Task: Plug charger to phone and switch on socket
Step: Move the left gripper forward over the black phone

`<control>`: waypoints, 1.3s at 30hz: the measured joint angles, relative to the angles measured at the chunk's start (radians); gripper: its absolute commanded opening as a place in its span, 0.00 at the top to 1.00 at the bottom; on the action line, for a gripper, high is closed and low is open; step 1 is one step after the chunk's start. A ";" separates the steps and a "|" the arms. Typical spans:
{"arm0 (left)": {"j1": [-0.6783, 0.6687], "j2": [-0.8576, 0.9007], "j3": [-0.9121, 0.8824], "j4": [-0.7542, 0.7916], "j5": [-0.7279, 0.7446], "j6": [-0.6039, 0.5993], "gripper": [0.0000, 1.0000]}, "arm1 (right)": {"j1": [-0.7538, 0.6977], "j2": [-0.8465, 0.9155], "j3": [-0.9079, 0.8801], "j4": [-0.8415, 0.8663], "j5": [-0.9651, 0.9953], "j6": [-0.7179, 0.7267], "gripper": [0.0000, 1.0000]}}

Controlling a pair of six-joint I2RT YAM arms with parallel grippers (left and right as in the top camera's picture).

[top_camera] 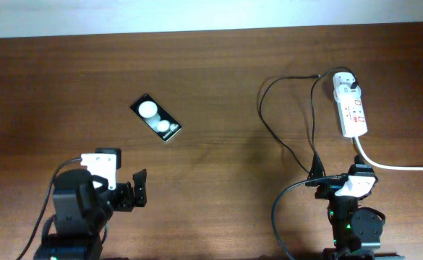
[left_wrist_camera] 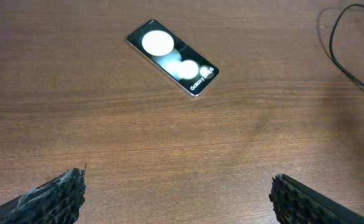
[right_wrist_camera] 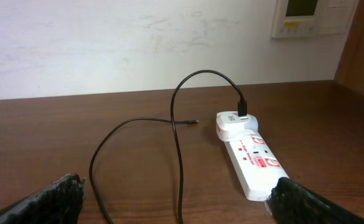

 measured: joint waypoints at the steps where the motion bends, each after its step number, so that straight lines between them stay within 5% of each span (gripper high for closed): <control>1: 0.000 0.024 0.014 0.000 0.000 0.000 0.01 | 0.000 0.000 0.000 0.000 0.000 0.000 0.01; 21: 0.000 0.208 0.219 -0.030 0.043 0.000 0.01 | 0.000 0.000 0.000 0.000 0.000 0.000 0.01; 39: 0.000 0.341 0.232 -0.103 0.204 -0.001 0.01 | 0.000 0.000 0.000 0.000 0.000 0.000 0.01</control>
